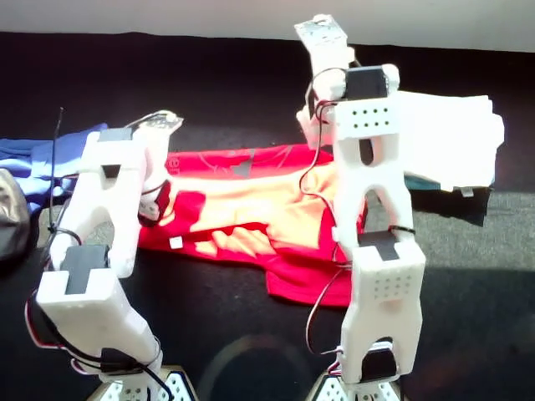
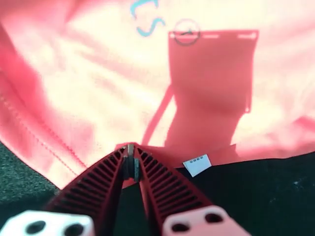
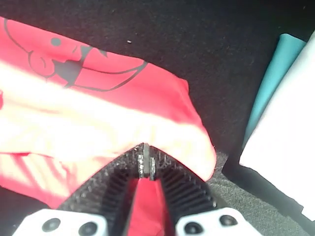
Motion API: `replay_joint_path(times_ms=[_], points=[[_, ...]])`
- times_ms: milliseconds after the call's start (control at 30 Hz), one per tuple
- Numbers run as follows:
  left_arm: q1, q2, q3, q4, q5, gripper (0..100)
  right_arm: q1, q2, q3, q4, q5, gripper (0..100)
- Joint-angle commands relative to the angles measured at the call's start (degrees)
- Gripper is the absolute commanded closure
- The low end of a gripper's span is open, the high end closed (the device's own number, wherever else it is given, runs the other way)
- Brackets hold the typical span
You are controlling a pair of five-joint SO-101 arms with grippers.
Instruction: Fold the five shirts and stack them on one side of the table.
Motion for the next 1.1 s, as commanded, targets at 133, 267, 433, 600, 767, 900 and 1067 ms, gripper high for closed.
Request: replay_joint_path(times_ms=[133,267,433,600,767,900,1067], points=[[-5.93,-5.05,10.24,-10.55,-0.53,99,-5.05,-29.67,33.27,-1.89,-0.35,99.1],[-7.34,-5.14,14.81,-16.44,-0.26,99,-4.97,-36.70,55.78,-12.62,0.79,98.7],[-7.16,-5.41,16.66,-18.99,-0.18,99,-7.34,-38.20,77.85,-26.51,7.47,97.6],[-7.34,-5.23,16.57,-19.08,6.59,99,-8.22,-38.20,87.25,-36.53,9.49,85.2],[-7.34,-5.14,16.57,-19.08,6.86,99,-11.56,-38.02,91.74,-40.92,9.49,84.4],[-7.34,-5.05,16.57,-19.08,6.86,99,-12.88,-38.02,94.02,-44.35,9.49,84.4],[-7.34,-5.05,16.48,-19.08,6.77,99,-11.74,-37.93,95.16,-46.73,9.49,86.4]])
